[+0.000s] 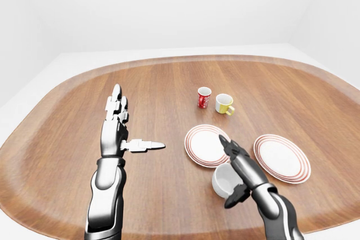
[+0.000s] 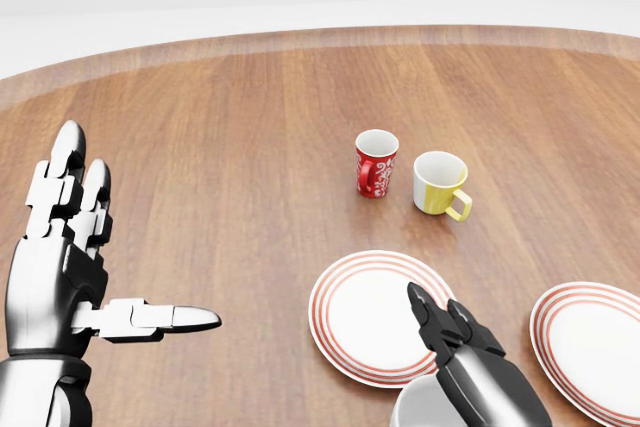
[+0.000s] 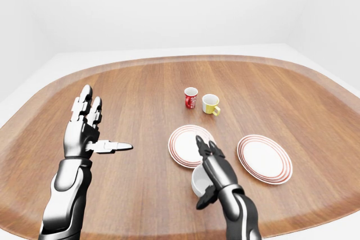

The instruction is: Put the white mug on the left plate.

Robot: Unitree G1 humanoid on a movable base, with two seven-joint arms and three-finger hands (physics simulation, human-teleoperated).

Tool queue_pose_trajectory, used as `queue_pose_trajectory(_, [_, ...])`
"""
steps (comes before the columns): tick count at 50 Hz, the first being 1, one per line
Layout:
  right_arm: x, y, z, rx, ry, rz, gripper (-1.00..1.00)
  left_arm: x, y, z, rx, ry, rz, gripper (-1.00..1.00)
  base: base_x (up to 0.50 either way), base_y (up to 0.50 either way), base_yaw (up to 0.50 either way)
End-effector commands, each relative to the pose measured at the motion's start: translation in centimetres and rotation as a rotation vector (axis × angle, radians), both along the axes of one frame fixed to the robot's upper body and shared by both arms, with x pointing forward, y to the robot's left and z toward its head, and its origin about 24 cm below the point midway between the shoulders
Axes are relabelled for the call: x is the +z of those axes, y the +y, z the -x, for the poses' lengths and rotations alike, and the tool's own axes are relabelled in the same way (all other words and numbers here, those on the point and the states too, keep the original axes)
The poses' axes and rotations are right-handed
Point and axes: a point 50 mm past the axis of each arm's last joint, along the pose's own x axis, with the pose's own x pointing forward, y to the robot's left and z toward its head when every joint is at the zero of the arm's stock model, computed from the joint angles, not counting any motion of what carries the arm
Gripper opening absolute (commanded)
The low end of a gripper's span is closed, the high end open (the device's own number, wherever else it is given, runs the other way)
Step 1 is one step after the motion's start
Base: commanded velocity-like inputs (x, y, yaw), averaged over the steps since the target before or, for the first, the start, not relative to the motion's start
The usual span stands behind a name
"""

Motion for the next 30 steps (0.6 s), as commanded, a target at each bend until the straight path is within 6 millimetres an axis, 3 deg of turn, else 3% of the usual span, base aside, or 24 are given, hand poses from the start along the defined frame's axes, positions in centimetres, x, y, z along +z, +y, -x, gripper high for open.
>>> queue_pose_trajectory(1, [-0.1,-0.2,-0.3,-0.001,0.003,0.009,1.0,0.1,0.0,0.0,0.0,-0.002,0.0,1.0,0.0,0.0,0.0])
queue_pose_trajectory(30, [-1.2,-0.4,-1.3,0.004,0.026,0.022,1.0,0.2,0.0,-0.1,0.001,-0.008,0.001,1.0,0.0,0.0,0.0])
